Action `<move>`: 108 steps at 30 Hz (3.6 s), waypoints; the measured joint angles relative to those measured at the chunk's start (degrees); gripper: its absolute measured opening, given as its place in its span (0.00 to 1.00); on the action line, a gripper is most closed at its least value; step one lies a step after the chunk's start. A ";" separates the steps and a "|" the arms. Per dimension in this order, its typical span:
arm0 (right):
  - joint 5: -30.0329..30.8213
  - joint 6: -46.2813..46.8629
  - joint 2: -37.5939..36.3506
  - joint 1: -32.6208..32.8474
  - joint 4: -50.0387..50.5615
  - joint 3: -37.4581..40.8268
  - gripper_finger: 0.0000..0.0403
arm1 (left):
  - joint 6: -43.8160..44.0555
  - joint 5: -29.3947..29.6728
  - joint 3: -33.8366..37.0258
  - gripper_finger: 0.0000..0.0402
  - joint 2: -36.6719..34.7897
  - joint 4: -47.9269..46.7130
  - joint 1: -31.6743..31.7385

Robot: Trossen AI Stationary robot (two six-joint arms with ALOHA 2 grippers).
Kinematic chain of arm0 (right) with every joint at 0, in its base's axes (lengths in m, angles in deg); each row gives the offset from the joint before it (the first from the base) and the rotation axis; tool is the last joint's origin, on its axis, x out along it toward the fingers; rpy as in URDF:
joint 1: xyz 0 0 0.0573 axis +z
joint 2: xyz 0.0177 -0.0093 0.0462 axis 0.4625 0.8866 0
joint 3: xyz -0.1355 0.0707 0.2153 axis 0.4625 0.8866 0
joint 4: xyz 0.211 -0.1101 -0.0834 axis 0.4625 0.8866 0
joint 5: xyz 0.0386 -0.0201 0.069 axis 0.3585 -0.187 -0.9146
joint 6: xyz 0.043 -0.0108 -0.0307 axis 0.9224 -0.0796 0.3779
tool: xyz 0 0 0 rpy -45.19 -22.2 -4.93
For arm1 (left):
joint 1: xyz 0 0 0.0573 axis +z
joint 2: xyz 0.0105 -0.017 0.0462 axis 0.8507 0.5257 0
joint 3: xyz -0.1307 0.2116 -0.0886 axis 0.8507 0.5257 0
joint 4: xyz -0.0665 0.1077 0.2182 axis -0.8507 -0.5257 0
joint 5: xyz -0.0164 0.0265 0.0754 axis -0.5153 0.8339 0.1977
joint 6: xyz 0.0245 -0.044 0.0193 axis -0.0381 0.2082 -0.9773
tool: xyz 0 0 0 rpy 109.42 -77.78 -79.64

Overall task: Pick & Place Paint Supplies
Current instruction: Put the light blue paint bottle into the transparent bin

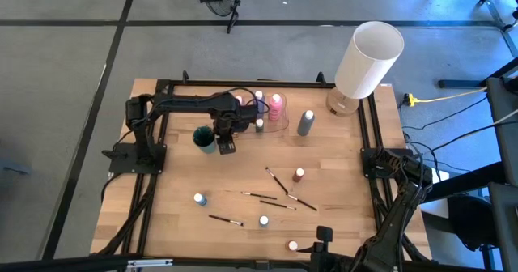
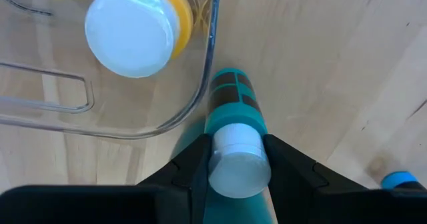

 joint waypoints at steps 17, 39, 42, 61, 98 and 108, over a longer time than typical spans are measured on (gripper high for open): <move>-0.01 0.00 0.00 0.02 0.46 0.00 0.36 | 0.00 0.60 -12.95 0.29 -0.04 -4.58 -3.04; 0.01 -1.90 0.00 -0.66 0.86 0.00 0.36 | -1.78 5.68 -22.62 0.29 1.61 -7.95 -1.15; 0.01 -1.90 0.00 -0.74 0.85 0.00 0.36 | -3.55 5.62 -22.62 0.29 2.59 -6.94 -0.73; 0.02 -2.51 0.00 -0.77 0.85 0.00 0.36 | -6.21 6.09 -24.80 0.29 3.06 -3.42 0.62; 0.01 -1.88 0.00 -0.76 0.75 -0.02 0.36 | -7.37 4.50 -27.58 0.29 9.35 -4.02 3.31; 0.01 -1.88 0.00 -0.74 0.76 -0.02 0.36 | -7.58 4.52 -27.58 0.29 11.38 -3.72 3.29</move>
